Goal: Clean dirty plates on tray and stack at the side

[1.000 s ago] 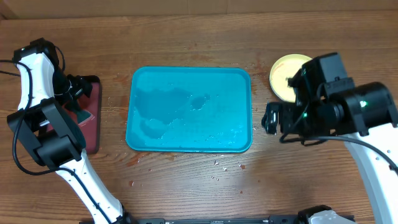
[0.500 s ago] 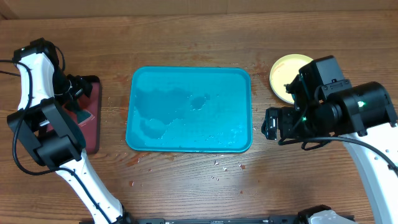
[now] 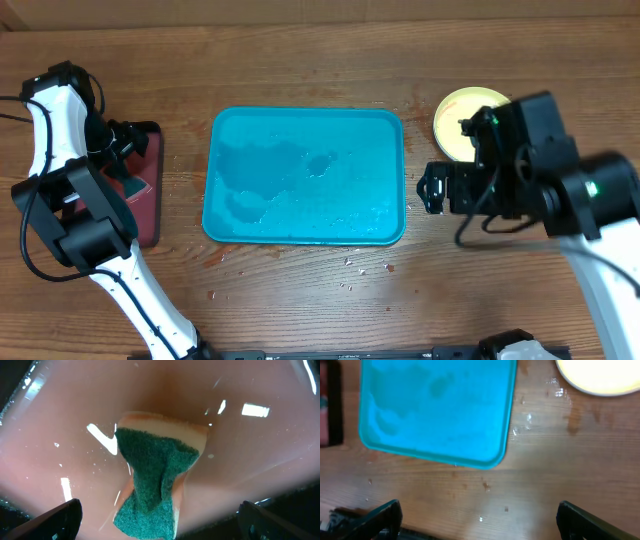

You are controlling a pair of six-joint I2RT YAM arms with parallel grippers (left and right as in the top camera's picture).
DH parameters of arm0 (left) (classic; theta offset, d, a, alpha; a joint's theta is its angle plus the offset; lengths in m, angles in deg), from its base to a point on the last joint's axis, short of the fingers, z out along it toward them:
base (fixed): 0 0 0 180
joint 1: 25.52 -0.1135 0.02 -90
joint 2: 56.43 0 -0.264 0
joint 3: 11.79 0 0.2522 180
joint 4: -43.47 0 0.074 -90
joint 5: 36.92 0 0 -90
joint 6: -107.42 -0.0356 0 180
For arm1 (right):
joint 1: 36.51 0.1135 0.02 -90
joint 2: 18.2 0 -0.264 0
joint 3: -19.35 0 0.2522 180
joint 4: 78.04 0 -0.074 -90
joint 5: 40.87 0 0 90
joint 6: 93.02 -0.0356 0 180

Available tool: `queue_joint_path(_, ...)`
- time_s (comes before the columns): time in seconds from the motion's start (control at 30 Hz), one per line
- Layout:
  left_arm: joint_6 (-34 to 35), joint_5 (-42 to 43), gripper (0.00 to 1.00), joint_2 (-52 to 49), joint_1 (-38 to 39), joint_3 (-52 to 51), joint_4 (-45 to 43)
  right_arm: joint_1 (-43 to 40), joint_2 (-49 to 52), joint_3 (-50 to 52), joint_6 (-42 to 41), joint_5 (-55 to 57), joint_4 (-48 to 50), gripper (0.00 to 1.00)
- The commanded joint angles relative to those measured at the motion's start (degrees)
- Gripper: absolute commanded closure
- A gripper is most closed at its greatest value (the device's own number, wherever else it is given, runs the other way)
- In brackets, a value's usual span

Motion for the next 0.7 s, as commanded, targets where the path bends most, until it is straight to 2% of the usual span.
queue_joint_path(0.0, -0.2, 0.5, 0.00, 1.7, 0.1, 1.3, 0.1, -1.5, -10.8, 8.4, 1.3, -0.1, 5.7, 0.00)
queue_joint_path(0.23, -0.2, 0.5, 0.00, 1.7, 0.1, 1.3, 0.1, -10.4, -35.5, 33.0, 1.3, -2.5, 29.4, 0.00)
queue_joint_path(0.43, -0.2, 0.5, 0.00, 1.7, 0.1, 1.3, 0.1, -14.0, -52.1, 48.6, 1.6, -2.4, 38.3, 0.00)
queue_joint_path(0.67, -0.2, 0.5, 0.00, 1.7, 0.1, 1.3, 0.1, -17.4, -64.5, 64.6, 1.3, -4.1, 52.4, 0.00)
